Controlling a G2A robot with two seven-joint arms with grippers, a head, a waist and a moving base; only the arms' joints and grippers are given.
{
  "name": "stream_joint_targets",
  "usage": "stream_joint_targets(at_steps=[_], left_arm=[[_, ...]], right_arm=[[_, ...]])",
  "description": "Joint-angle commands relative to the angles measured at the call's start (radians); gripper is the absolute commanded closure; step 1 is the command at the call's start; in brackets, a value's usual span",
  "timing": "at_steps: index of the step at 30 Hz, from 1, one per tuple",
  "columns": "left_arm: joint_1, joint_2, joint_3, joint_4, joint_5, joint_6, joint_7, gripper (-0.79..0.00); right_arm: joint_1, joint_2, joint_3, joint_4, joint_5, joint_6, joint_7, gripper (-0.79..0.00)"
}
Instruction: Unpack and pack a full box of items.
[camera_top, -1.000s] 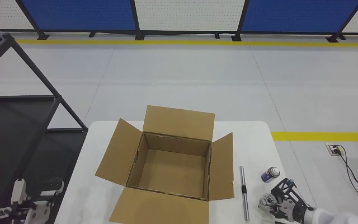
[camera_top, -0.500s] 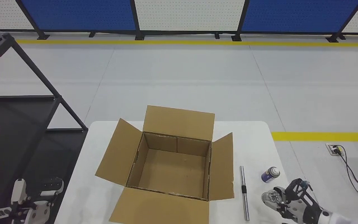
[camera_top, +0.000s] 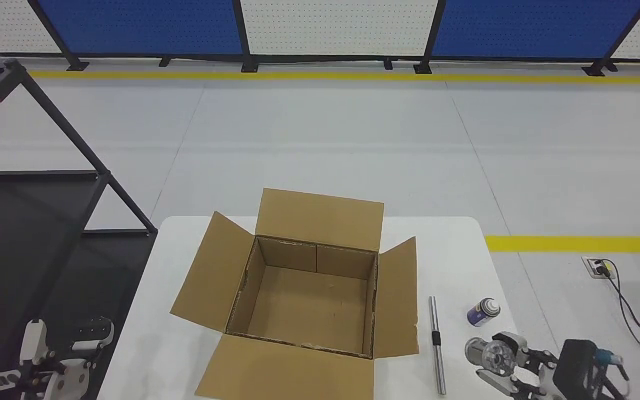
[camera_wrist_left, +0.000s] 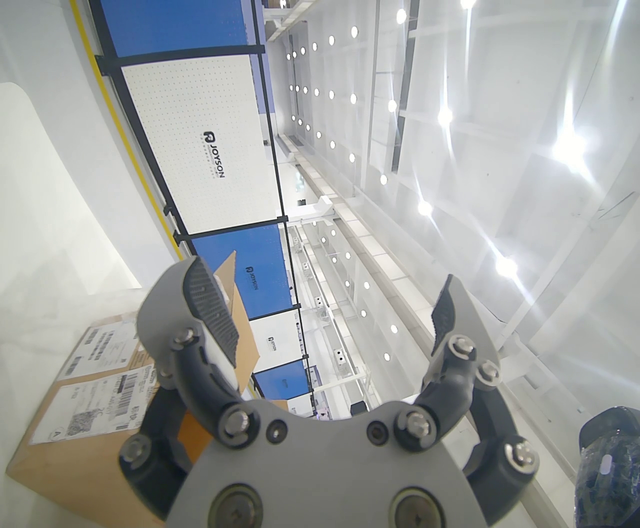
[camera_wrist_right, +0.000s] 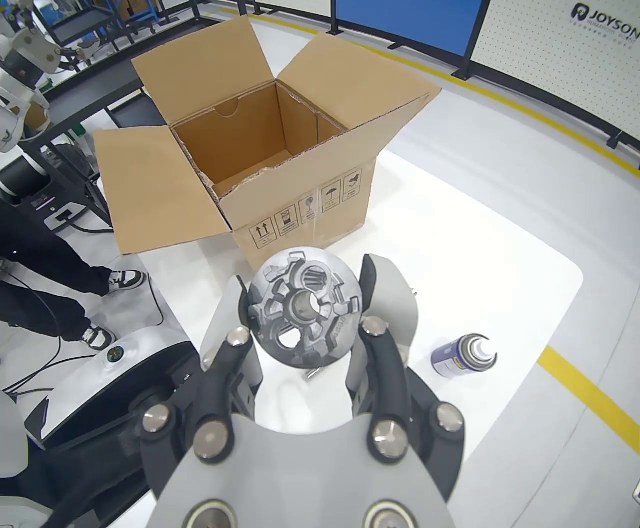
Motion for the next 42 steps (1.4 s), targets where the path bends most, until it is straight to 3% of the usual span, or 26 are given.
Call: stream_joint_targets(at_steps=[1,11,18,24,30,37,42], left_arm=[[0.000,0.000,0.000,0.000,0.000,0.000,0.000,-0.785],[0.000,0.000,0.000,0.000,0.000,0.000,0.000,-0.785],[0.000,0.000,0.000,0.000,0.000,0.000,0.000,-0.785],[0.000,0.000,0.000,0.000,0.000,0.000,0.000,-0.785],[0.000,0.000,0.000,0.000,0.000,0.000,0.000,-0.785],[0.000,0.000,0.000,0.000,0.000,0.000,0.000,-0.785],[0.000,0.000,0.000,0.000,0.000,0.000,0.000,-0.785]], right_arm=[[0.001,0.000,-0.001,0.001,-0.001,0.000,0.000,0.000],[0.002,0.000,-0.003,-0.003,-0.001,0.002,-0.002,0.000],[0.079,0.003,-0.076,-0.142,-0.021,0.057,0.019,0.000],[0.311,0.023,-0.258,-0.142,-0.038,0.041,0.118,0.000],[0.613,0.020,-0.548,-0.142,-0.020,0.213,0.268,0.000],[0.912,-0.021,-0.854,-0.108,-0.029,0.465,0.374,0.000],[0.933,-0.026,-0.876,-0.101,-0.028,0.475,0.374,0.000]])
